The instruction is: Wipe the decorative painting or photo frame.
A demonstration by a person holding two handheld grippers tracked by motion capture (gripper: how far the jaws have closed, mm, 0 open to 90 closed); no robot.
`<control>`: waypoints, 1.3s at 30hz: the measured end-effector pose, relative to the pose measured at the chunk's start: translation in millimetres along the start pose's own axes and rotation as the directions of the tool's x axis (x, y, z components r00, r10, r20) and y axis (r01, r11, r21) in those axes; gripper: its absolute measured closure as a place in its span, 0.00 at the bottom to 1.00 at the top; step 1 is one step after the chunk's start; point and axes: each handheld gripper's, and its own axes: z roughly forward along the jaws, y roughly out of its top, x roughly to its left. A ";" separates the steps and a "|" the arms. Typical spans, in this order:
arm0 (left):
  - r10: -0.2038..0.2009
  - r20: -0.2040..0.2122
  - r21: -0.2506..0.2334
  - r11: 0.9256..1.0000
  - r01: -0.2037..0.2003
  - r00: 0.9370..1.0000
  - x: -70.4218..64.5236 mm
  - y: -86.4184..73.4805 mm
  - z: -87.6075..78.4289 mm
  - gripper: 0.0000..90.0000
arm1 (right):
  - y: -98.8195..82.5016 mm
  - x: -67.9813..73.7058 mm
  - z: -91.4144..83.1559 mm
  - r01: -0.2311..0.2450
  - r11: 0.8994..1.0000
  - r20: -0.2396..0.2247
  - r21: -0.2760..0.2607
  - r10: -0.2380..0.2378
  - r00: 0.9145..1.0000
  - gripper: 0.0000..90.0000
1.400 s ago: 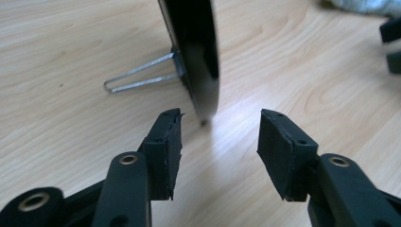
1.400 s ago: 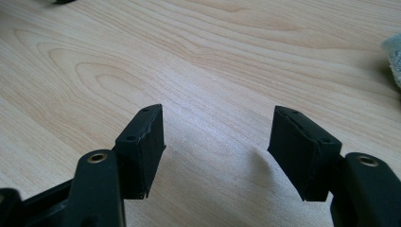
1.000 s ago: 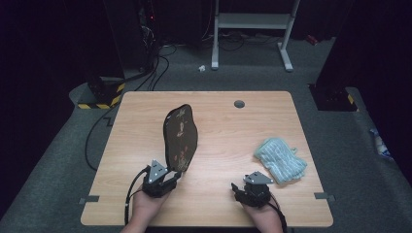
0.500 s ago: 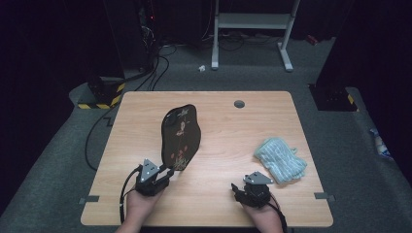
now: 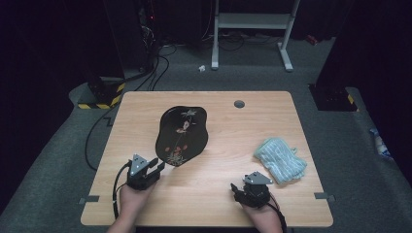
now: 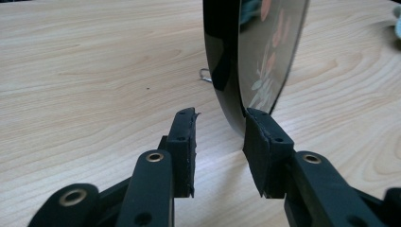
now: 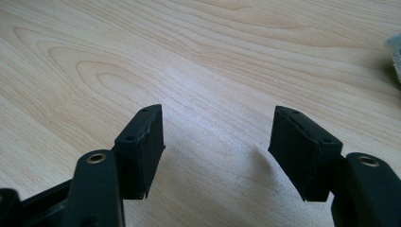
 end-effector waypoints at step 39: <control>-0.017 -0.026 0.072 0.997 0.019 1.000 13.6 7.7 50.7 0.73 | 97.5 23.1 70.9 0.027 0.998 -0.081 -0.065 -0.033 0.996 0.48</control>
